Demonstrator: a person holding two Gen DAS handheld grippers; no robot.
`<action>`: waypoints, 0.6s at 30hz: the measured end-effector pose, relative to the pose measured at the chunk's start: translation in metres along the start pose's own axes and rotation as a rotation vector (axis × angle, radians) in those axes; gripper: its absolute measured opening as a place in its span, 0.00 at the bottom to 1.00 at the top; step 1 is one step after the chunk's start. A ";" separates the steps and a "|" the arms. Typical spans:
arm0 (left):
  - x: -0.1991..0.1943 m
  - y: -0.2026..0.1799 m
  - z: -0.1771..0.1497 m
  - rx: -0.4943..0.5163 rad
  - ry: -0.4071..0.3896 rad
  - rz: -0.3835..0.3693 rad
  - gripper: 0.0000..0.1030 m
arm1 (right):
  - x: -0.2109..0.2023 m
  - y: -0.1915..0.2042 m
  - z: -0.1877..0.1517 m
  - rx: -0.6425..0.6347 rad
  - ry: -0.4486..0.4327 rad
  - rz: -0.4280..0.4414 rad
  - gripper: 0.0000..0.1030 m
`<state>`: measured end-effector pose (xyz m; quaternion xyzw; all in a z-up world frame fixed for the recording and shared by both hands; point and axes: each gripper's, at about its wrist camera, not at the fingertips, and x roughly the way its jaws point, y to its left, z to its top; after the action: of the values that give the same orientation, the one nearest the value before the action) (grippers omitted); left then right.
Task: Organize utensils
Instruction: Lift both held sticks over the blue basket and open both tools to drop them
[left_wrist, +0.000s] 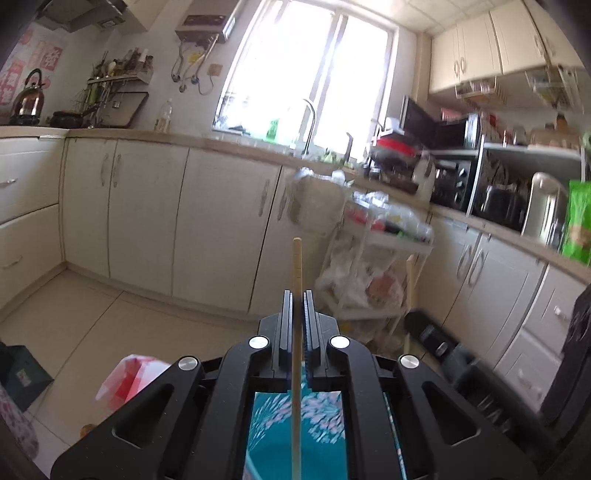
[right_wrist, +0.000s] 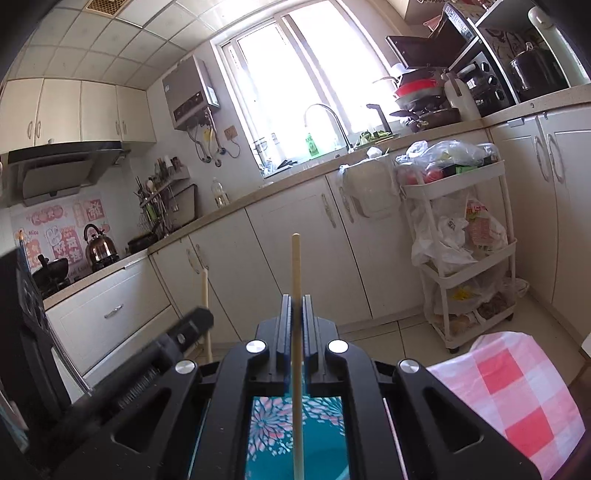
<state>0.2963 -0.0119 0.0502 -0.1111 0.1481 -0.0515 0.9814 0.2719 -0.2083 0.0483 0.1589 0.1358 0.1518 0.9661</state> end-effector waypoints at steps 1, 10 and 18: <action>0.001 0.000 -0.005 0.016 0.026 0.015 0.05 | -0.003 -0.001 0.000 -0.001 0.002 -0.002 0.06; -0.029 0.012 -0.012 0.013 0.059 0.062 0.53 | -0.010 -0.004 0.006 -0.009 -0.008 -0.015 0.06; -0.058 0.040 -0.021 -0.083 0.102 0.090 0.58 | -0.006 -0.004 -0.012 -0.025 0.070 -0.008 0.08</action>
<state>0.2380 0.0308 0.0378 -0.1422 0.2046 -0.0068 0.9684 0.2633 -0.2107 0.0372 0.1410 0.1685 0.1552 0.9631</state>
